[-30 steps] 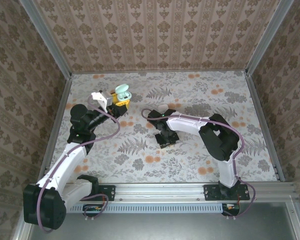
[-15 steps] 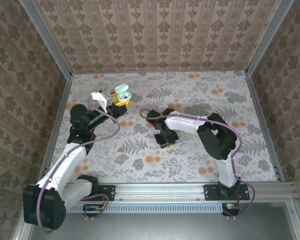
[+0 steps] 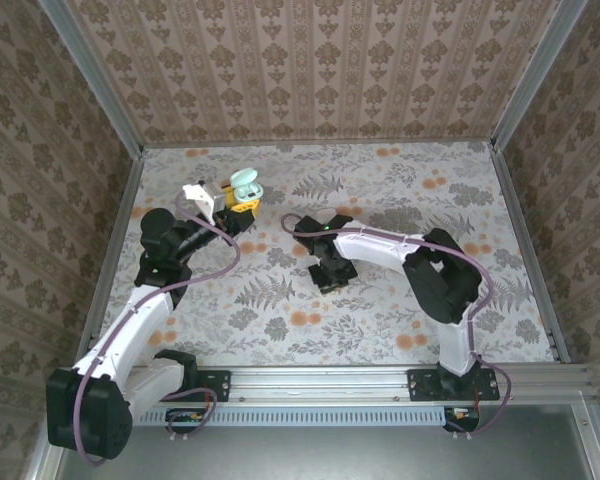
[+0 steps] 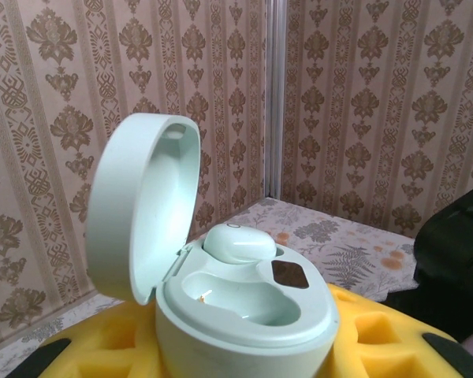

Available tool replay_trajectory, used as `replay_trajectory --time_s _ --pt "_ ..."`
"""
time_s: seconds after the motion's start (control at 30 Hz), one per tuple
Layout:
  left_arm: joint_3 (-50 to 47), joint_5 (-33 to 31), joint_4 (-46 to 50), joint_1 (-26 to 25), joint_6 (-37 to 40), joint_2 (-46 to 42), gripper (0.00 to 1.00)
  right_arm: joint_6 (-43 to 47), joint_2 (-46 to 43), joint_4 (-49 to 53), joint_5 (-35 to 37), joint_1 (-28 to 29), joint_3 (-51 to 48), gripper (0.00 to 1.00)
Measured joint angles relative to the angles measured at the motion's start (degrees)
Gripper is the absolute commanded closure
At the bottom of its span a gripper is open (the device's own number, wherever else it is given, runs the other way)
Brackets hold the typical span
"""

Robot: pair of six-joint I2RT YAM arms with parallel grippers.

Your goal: Insert wireless bluetooth earbuds into charging case

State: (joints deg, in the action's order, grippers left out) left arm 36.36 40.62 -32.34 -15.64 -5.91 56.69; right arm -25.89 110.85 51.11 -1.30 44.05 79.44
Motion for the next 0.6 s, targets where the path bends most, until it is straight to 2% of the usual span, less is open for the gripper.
replay_trajectory --time_s 0.33,0.6 --pt "0.00 -0.46 0.02 -0.02 0.00 0.26 0.74 -4.15 -18.93 -6.34 -7.52 -5.95 -1.40 0.82" --pt "0.00 -0.61 -0.15 -0.11 0.00 1.25 0.74 -7.80 -27.30 -10.71 -12.79 -8.28 -1.44 0.82"
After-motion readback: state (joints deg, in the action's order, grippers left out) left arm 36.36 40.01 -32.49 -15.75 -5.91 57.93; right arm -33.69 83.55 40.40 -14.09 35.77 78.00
